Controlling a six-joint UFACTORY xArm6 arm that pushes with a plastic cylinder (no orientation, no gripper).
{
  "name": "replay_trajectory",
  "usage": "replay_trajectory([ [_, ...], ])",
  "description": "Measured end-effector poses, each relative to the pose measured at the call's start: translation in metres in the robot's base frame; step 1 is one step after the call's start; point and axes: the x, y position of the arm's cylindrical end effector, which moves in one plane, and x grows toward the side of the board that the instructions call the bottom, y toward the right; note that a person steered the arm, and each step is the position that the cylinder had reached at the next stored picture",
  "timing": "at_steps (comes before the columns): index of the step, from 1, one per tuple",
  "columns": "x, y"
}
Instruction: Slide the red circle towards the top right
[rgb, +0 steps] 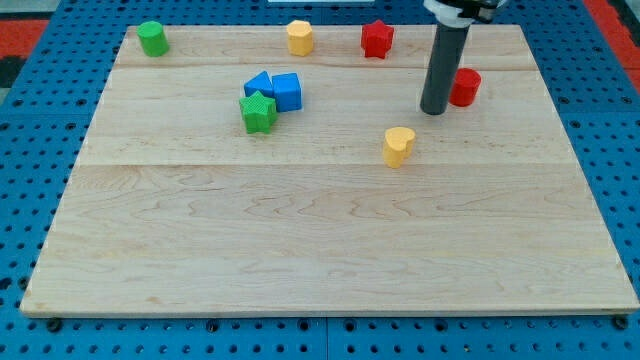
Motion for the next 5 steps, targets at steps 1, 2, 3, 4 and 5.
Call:
replay_trajectory([
  [1, -0.032, 0.022],
  [2, -0.029, 0.022],
  [3, -0.009, 0.038],
  [4, -0.017, 0.063],
  [5, -0.056, 0.064],
])
